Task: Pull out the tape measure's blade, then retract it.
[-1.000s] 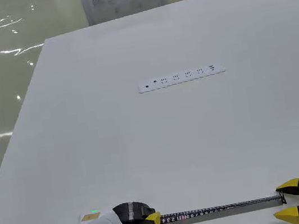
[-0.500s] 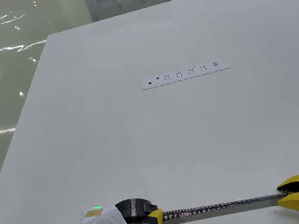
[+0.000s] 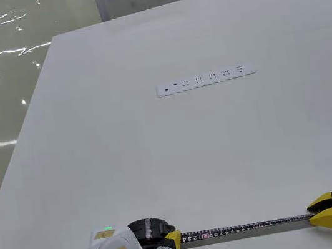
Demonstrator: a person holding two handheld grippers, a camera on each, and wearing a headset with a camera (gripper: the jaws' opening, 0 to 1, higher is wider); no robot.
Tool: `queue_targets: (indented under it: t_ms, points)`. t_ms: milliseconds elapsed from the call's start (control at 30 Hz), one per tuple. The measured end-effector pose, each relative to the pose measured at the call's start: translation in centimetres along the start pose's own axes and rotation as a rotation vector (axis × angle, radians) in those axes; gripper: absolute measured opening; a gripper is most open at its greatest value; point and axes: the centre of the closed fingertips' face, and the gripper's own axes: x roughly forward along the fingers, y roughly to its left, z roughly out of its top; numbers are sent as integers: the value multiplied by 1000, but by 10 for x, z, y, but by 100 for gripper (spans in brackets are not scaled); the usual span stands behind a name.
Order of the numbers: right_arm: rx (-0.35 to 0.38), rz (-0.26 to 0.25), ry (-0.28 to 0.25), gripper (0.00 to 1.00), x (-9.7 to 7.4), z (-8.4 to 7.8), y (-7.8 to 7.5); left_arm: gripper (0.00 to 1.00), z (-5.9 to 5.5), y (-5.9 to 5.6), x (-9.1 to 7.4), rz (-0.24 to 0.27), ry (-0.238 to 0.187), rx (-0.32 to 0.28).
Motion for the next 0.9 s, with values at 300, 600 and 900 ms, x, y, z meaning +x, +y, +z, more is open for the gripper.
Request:
queue_targets:
  t_ms: [300, 600, 900]
  points:
    - [-36, 0, 18, 15, 2, -3, 1, 61, 0, 0, 0, 0, -3, 4]
    - [-308, -99, -32, 14, -1, -1, 2, 62, 1, 0, 0, -1, -5, 4]
    - [-490, -207, -50, 13, -1, -2, 5, 62, 1, 0, 0, -2, -8, 0]
